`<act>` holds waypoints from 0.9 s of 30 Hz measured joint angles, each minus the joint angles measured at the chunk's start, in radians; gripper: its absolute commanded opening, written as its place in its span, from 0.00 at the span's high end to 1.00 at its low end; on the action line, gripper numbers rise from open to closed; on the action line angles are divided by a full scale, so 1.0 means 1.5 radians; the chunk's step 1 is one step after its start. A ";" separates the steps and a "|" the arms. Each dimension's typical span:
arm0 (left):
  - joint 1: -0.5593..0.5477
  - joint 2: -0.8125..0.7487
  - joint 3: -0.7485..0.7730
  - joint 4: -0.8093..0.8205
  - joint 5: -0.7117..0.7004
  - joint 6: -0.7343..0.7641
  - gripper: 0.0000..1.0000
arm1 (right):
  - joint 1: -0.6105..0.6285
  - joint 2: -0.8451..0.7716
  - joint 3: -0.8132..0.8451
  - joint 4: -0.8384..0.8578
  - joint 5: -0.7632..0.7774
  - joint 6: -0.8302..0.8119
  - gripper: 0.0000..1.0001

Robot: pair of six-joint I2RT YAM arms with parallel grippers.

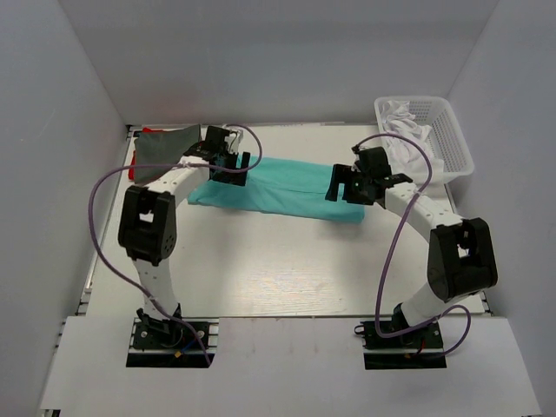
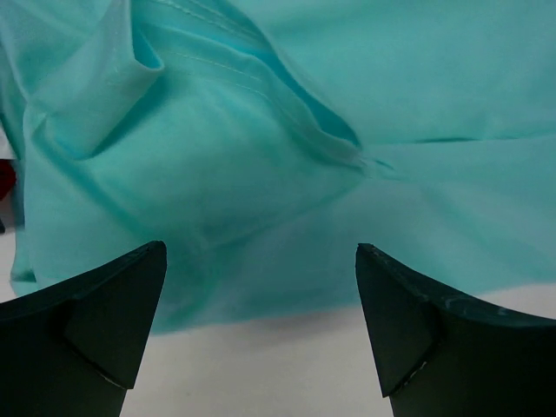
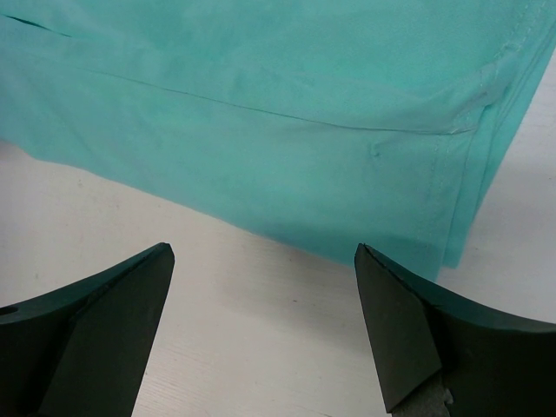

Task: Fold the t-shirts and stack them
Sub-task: Fold the other side of the tshirt into a rectangle

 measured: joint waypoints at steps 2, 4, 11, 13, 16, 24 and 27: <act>0.002 0.046 0.026 -0.002 -0.016 0.010 0.00 | 0.000 0.007 0.000 0.000 -0.002 0.000 0.10; 0.005 0.092 0.056 -0.006 -0.032 0.018 0.00 | 0.000 0.016 0.000 0.000 -0.002 0.000 0.10; 0.005 0.168 0.132 -0.007 -0.073 0.024 0.00 | 0.000 0.045 0.000 -0.002 -0.005 0.000 0.10; 0.005 0.185 0.169 -0.008 -0.085 0.025 0.00 | 0.000 0.049 0.000 -0.005 -0.004 0.000 0.10; 0.004 0.196 0.202 -0.011 -0.102 0.025 0.00 | 0.000 0.054 0.000 -0.006 -0.004 -0.001 0.10; 0.004 0.188 0.182 0.008 -0.101 0.029 0.00 | 0.000 0.067 0.000 -0.006 -0.002 -0.002 0.10; 0.004 0.187 0.179 0.009 -0.101 0.031 0.00 | 0.000 0.069 0.000 -0.006 -0.001 -0.002 0.10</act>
